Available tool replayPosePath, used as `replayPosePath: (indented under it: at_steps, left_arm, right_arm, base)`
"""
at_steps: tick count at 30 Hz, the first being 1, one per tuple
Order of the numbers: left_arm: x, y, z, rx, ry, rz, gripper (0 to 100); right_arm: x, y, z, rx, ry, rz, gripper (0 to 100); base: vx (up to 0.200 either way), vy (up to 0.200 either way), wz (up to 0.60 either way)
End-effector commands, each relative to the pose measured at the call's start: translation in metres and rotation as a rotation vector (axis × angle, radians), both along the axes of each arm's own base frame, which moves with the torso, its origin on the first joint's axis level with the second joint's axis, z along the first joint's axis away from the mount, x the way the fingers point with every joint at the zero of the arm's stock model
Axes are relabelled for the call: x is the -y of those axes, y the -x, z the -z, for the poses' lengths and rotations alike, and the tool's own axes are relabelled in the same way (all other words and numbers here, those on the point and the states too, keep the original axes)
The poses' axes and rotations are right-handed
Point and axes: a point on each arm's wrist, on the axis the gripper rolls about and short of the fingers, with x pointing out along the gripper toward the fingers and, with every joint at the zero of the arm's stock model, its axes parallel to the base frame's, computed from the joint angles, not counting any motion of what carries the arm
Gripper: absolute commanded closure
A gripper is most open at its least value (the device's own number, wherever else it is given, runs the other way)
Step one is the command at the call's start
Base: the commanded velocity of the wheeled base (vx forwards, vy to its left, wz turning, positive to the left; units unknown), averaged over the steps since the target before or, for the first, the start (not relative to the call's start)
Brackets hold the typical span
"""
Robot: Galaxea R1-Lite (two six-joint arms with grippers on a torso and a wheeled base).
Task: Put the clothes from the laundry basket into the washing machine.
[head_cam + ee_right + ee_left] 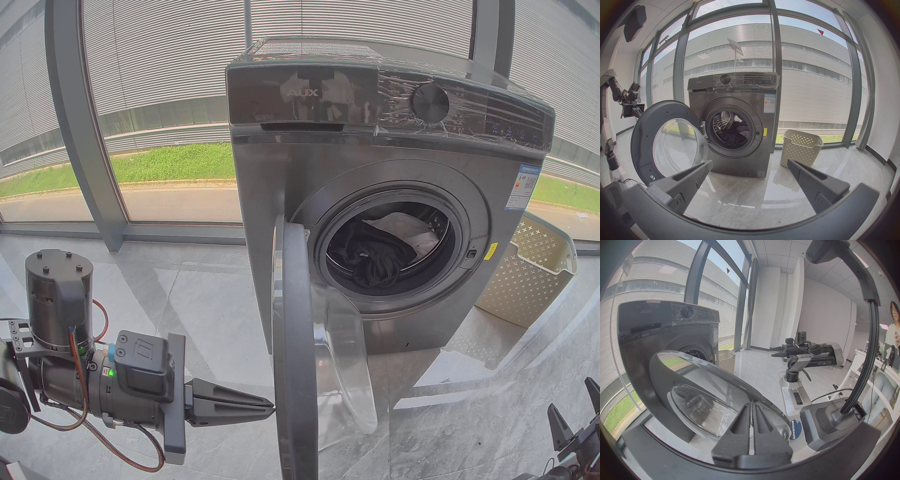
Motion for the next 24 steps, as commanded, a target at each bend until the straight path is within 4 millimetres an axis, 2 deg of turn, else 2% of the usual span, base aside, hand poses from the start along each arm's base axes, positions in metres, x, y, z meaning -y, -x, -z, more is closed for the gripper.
replayPosePath:
  at_steps: [1,7,11,18,21,22,24]
  left_arm:
    - [0.020,-0.013,0.004,-0.026,-0.019,0.040,100]
    - [0.041,-0.030,0.008,-0.007,-0.006,0.065,100]
    - [0.047,-0.032,0.010,-0.029,0.003,0.058,100]
    - [0.038,-0.030,0.000,-0.030,0.033,0.022,100]
    - [0.022,-0.029,-0.010,-0.009,0.058,-0.037,100]
    - [0.010,-0.029,-0.013,0.005,0.068,-0.079,100]
    - [0.010,-0.029,-0.013,0.005,0.068,-0.079,100]
  right_arm:
    - [0.000,0.000,0.000,0.000,0.001,0.000,0]
    - [0.000,0.000,0.000,0.000,0.001,0.000,0]
    - [0.000,0.000,-0.001,0.002,0.002,0.000,0]
    - [0.000,0.000,-0.001,0.002,0.002,0.000,0]
    - [0.000,0.000,0.000,0.000,0.004,0.000,0]
    - [0.000,0.000,0.000,0.000,0.006,-0.002,0]
    - [0.000,0.000,0.000,0.000,0.006,-0.002,0]
  base:
    - [0.000,0.000,0.00]
    - [0.000,0.000,0.00]
    - [0.000,0.000,0.00]
    - [0.000,0.000,0.00]
    - [0.000,0.000,0.00]
    - [0.000,0.000,0.00]
    - [0.000,0.000,0.00]
